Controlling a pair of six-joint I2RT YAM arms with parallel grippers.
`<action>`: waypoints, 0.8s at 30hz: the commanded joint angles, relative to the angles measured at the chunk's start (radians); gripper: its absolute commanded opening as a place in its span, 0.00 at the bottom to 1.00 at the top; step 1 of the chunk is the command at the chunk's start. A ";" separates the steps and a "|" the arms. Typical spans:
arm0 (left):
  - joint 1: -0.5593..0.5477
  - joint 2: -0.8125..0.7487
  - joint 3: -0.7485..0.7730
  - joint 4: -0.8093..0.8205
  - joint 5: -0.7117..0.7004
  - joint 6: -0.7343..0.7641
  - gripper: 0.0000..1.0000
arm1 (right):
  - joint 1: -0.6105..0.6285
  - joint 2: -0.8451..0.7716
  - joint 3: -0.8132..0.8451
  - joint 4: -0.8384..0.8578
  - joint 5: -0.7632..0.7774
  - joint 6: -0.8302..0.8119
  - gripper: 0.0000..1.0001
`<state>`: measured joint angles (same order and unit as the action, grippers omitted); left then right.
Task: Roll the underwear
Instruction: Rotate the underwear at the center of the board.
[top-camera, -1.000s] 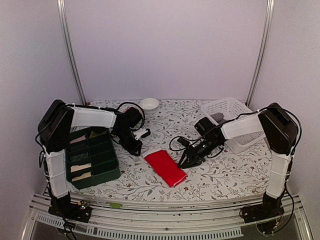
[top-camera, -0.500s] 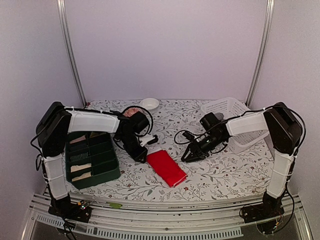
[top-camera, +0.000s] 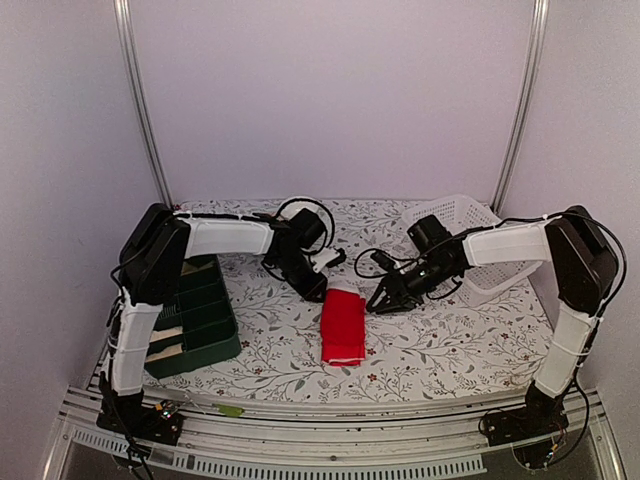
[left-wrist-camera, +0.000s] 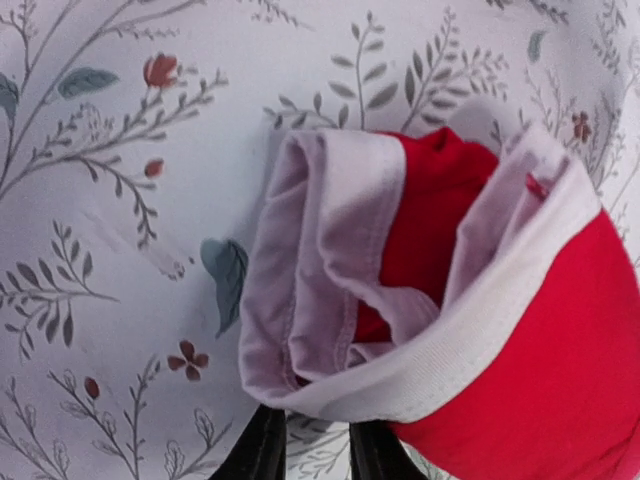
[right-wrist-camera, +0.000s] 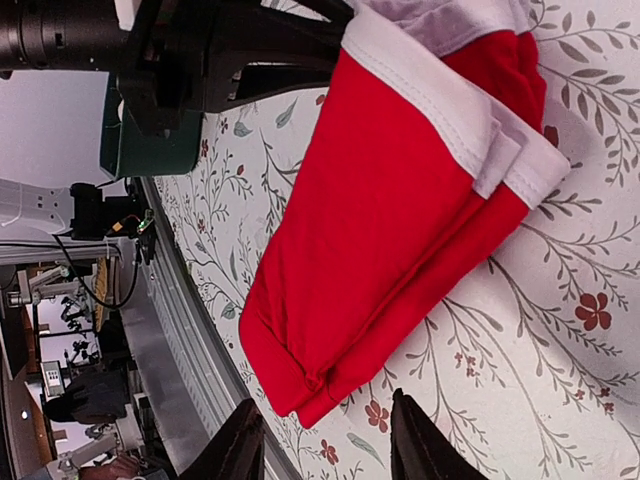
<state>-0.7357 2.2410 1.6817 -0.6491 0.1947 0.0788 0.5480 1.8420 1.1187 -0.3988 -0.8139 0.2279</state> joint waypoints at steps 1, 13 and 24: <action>0.037 0.025 0.107 0.033 0.025 0.009 0.27 | -0.010 -0.040 -0.003 -0.006 0.024 -0.004 0.45; 0.078 -0.511 -0.276 0.402 -0.053 -0.118 0.96 | -0.028 -0.136 0.041 0.149 -0.021 0.051 0.76; 0.117 -0.758 -0.364 0.462 -0.211 -0.282 0.96 | 0.123 -0.016 0.053 0.558 -0.181 0.446 0.99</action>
<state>-0.6449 1.4902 1.3151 -0.1543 0.0292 -0.1406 0.6067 1.7542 1.1400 -0.0113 -0.9230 0.5003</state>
